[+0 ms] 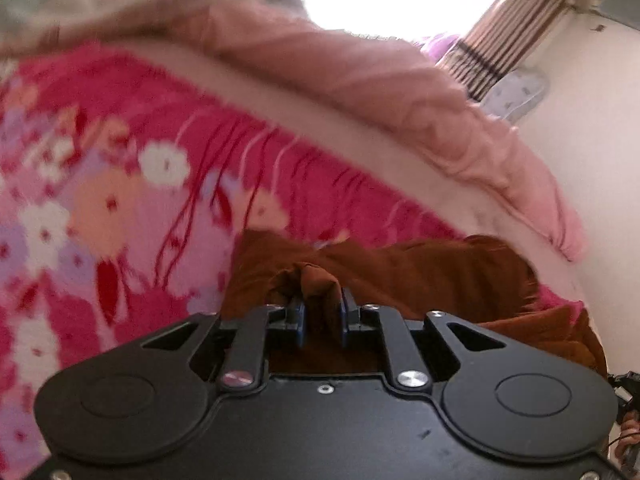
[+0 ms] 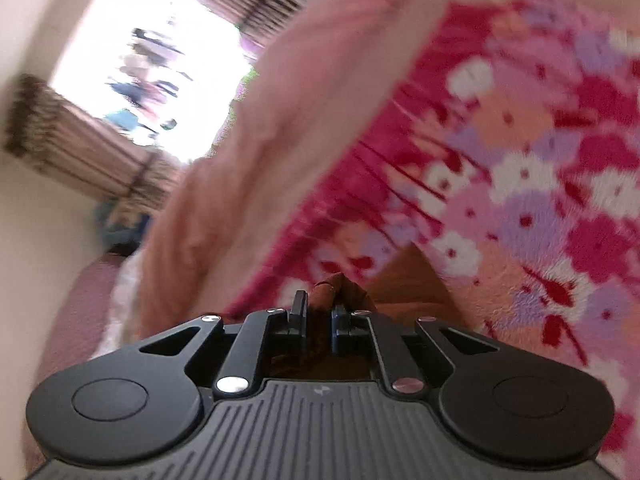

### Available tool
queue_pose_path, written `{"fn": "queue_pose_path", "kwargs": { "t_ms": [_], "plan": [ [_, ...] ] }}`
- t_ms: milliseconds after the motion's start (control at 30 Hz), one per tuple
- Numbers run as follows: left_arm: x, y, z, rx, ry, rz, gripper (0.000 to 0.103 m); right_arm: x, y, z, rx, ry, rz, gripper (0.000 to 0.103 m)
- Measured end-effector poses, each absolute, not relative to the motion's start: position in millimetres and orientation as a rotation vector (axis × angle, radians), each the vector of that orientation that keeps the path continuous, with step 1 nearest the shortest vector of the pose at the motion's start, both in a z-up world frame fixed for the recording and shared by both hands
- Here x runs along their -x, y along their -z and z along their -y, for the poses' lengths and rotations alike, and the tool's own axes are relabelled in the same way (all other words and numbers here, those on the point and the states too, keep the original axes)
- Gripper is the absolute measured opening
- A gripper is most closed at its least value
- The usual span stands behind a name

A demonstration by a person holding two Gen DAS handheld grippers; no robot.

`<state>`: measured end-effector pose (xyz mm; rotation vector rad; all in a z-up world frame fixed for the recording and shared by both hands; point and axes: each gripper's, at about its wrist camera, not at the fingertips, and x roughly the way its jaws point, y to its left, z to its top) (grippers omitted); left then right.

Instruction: Fold large clothes

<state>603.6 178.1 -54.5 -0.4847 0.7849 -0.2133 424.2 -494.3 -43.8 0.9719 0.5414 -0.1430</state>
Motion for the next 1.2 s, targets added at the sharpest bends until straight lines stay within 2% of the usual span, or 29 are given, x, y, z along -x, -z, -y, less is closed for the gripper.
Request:
{"fn": "queue_pose_path", "kwargs": {
  "t_ms": [133,200,267,300,333,400,433,600,667,733,967,1067,1133,1167,1200],
  "plan": [
    [-604,71,-188,0.520,0.261,-0.783,0.024,-433,72,498,-1.001,0.141,-0.552,0.011],
    [-604,66,-198,0.580,0.301,-0.799,0.034,-428,75,499,-1.013,0.119,-0.536,0.012],
    [-597,52,-207,0.623,0.297,-0.794,0.043,-422,72,502,-1.047,0.081,-0.515,0.024],
    [-591,39,-207,0.610,0.272,-0.775,0.054,-418,69,503,-1.059,0.071,-0.510,0.026],
    [-583,25,-207,0.572,0.234,-0.745,0.057,-413,64,504,-1.065,0.064,-0.501,0.031],
    [-564,-4,-207,0.466,0.191,-0.672,0.057,-401,45,503,-1.034,0.098,-0.464,0.045],
    [-557,-13,-204,0.442,0.194,-0.653,0.058,-394,34,501,-0.998,0.132,-0.442,0.056],
    [-525,-38,-188,0.314,0.189,-0.588,0.062,-365,-16,475,-0.749,0.104,-0.389,0.059],
    [-525,-32,-183,0.259,0.157,-0.596,0.063,-362,-23,463,-0.656,0.130,-0.406,0.066],
    [-534,-16,-183,0.234,0.125,-0.630,0.063,-366,-19,462,-0.612,0.142,-0.444,0.070],
    [-586,46,-160,0.249,0.124,-0.758,0.063,-407,22,463,-0.555,0.200,-0.546,0.070],
    [-594,49,-153,0.278,0.126,-0.730,0.058,-423,30,459,-0.557,0.171,-0.544,0.070],
    [-596,50,-147,0.275,0.127,-0.718,0.052,-430,33,455,-0.546,0.146,-0.534,0.070],
    [-596,48,-145,0.260,0.125,-0.711,0.040,-433,34,451,-0.530,0.145,-0.537,0.070],
    [-596,47,-143,0.247,0.123,-0.714,0.012,-436,35,447,-0.509,0.152,-0.552,0.068]
  ]
}}
